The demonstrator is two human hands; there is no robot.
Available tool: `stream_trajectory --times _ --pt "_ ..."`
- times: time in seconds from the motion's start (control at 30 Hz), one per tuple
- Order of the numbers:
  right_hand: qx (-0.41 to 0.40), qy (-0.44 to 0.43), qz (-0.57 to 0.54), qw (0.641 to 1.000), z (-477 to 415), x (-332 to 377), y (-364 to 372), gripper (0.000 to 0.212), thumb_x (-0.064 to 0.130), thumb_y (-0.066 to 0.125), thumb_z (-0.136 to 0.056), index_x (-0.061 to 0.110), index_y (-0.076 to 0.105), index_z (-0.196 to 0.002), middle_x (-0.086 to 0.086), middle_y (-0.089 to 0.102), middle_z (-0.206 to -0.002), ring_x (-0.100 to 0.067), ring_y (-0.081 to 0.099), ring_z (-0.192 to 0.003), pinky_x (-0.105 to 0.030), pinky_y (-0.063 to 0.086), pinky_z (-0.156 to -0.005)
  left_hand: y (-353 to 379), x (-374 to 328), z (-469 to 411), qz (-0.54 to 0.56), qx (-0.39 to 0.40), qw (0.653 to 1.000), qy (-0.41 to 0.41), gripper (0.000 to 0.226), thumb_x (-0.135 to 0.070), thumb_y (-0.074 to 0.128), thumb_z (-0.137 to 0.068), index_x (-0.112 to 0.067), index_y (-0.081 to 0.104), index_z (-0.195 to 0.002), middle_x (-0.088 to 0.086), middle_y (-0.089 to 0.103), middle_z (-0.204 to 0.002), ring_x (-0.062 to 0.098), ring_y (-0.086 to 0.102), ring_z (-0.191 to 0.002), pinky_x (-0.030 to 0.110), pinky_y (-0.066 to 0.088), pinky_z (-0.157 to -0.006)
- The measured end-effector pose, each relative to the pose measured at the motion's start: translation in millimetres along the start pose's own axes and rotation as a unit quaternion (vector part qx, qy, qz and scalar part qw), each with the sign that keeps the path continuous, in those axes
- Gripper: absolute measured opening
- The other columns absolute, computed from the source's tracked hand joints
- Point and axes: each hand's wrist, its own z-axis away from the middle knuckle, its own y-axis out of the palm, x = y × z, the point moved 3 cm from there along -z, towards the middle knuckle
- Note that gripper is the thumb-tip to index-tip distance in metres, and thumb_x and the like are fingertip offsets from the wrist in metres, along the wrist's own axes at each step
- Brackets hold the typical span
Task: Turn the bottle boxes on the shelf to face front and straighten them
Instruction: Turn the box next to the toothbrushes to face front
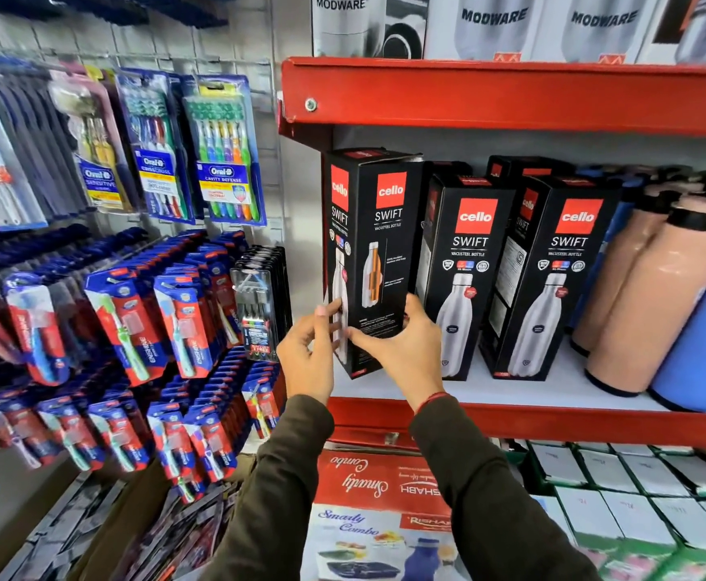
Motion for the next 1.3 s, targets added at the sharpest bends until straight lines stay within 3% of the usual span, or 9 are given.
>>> stream_trajectory --times 0.2,0.33,0.43,0.57,0.7,0.9,1.03,1.17,1.3 --pt "0.033 0.01 -0.01 0.999 -1.1 -2.5 0.6 0.066 0.05 0.084 -0.056 0.041 0.053 -0.113 0.023 0.069 -0.104 0.008 0.066 -0.097 -0.017 0.057 -0.084 -6.7 8.8 -25.5 -0.085 0.069 0.994 -0.001 0.037 -0.025 0.05 -0.101 -0.022 0.052 -0.138 -0.005 0.055 -0.14 -0.016 0.052 -0.111 0.0 0.04 -0.091" --pt "0.072 0.003 -0.023 0.997 -3.6 -4.6 2.7 0.081 0.039 0.082 -0.066 0.038 0.042 -0.137 0.023 0.062 -0.122 0.011 0.059 -0.111 -0.008 0.047 -0.095 -8.2 15.8 -32.5 -0.085 0.137 0.985 -0.053 0.042 -0.018 0.042 -0.104 -0.012 0.043 -0.146 0.005 0.048 -0.15 0.017 0.046 -0.138 0.037 0.034 -0.119" --pt "0.114 -0.002 -0.001 0.993 -3.3 -8.0 5.4 0.1 0.032 0.076 -0.08 0.028 0.013 -0.158 0.02 0.037 -0.147 0.006 0.034 -0.135 -0.016 0.029 -0.111 -9.6 16.1 -27.9 -0.084 0.141 0.985 -0.052 0.035 -0.018 0.042 -0.104 -0.011 0.051 -0.138 0.01 0.059 -0.136 0.024 0.055 -0.129 0.05 0.042 -0.112" --pt "0.143 -0.016 0.02 0.989 -0.2 -13.7 7.8 0.091 0.029 0.065 -0.092 0.026 0.003 -0.159 0.0 0.02 -0.166 -0.013 0.019 -0.153 -0.038 0.021 -0.125 -9.7 18.2 -22.6 -0.107 0.128 0.985 -0.033 0.03 -0.018 0.045 -0.103 -0.011 0.055 -0.131 0.01 0.064 -0.127 0.025 0.06 -0.12 0.05 0.047 -0.106" --pt "0.162 -0.024 0.038 0.986 -0.7 -17.2 7.6 0.08 0.017 0.055 -0.098 0.022 0.004 -0.159 -0.001 0.02 -0.166 -0.017 0.022 -0.153 -0.045 0.026 -0.123 -5.5 19.0 -17.8 -0.11 0.128 0.986 -0.015 0.034 -0.013 0.047 -0.102 -0.01 0.051 -0.135 0.009 0.061 -0.132 0.018 0.058 -0.122 0.023 0.046 -0.104" --pt "0.171 -0.02 0.055 0.984 -3.3 -20.1 9.7 0.076 0.009 0.047 -0.1 0.026 0.001 -0.159 -0.002 0.024 -0.165 -0.018 0.027 -0.151 -0.037 0.024 -0.124 0.8 24.6 -14.1 -0.115 0.112 0.987 0.001 0.033 -0.008 0.049 -0.101 -0.008 0.05 -0.134 0.003 0.061 -0.127 -0.02 0.059 -0.102 -0.001 0.042 -0.087" --pt "0.171 -0.016 0.059 0.983 -7.0 -24.3 12.5 0.077 0.006 0.045 -0.1 0.028 0.0 -0.158 0.0 0.026 -0.164 -0.013 0.028 -0.149 -0.017 0.019 -0.115 3.5 27.5 -13.2 -0.108 0.106 0.989 -0.003 0.033 -0.009 0.049 -0.101 -0.012 0.049 -0.133 0.0 0.06 -0.129 -0.01 0.06 -0.108 0.001 0.043 -0.088" --pt "0.164 -0.014 0.052 0.985 -7.5 -30.4 13.7 0.078 0.004 0.045 -0.1 0.032 0.0 -0.158 0.002 0.024 -0.164 -0.013 0.027 -0.149 -0.017 0.019 -0.114 5.8 29.4 -13.9 -0.104 0.108 0.989 -0.007 0.032 -0.011 0.048 -0.101 -0.014 0.049 -0.133 0.0 0.06 -0.132 0.005 0.062 -0.113 0.003 0.045 -0.09" --pt "0.11 -0.021 0.041 0.993 -4.5 -30.6 14.5 0.069 0.004 0.047 -0.099 0.026 0.016 -0.158 -0.004 0.041 -0.156 -0.017 0.041 -0.143 -0.021 0.029 -0.116 5.2 30.2 -13.3 -0.105 0.106 0.989 -0.014 0.033 -0.012 0.049 -0.101 -0.014 0.049 -0.134 -0.002 0.06 -0.13 -0.008 0.06 -0.11 0.001 0.044 -0.088"
